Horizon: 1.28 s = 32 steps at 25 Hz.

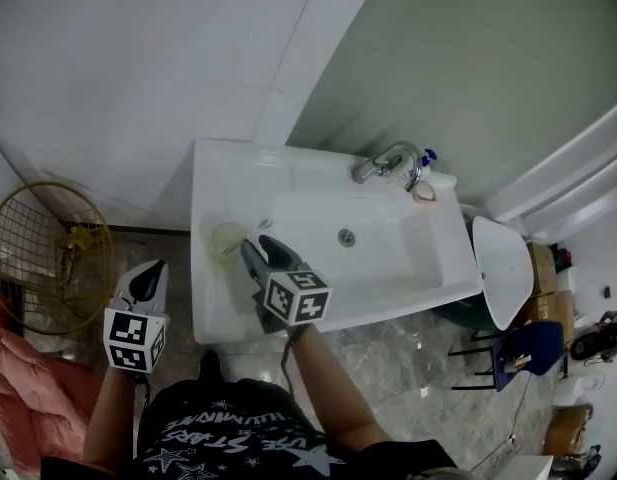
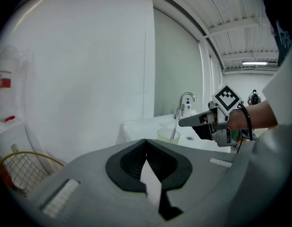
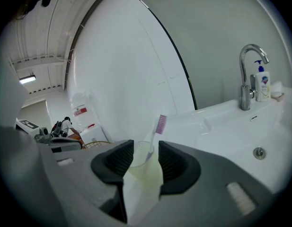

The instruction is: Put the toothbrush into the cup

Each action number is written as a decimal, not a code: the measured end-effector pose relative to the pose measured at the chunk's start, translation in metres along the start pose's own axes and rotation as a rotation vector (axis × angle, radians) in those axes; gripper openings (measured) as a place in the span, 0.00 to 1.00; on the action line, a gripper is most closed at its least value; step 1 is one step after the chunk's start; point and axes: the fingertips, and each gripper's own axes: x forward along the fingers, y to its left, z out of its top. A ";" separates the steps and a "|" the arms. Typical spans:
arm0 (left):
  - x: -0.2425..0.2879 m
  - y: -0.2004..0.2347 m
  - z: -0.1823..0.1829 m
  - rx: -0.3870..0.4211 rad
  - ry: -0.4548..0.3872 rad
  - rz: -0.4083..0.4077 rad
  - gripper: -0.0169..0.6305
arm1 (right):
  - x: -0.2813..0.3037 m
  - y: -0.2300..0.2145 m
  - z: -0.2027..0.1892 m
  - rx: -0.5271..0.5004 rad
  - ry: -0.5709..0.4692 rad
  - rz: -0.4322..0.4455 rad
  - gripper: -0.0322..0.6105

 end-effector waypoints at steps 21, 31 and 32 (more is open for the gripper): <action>-0.098 -0.154 0.006 0.058 -0.048 -0.016 0.04 | -0.194 0.015 -0.002 -0.034 -0.135 0.045 0.23; -0.155 -0.212 -0.035 0.056 0.008 -0.009 0.04 | -0.251 0.015 -0.068 0.013 -0.074 0.045 0.06; -0.159 -0.215 -0.037 0.055 0.012 -0.007 0.04 | -0.255 0.017 -0.071 0.010 -0.071 0.050 0.06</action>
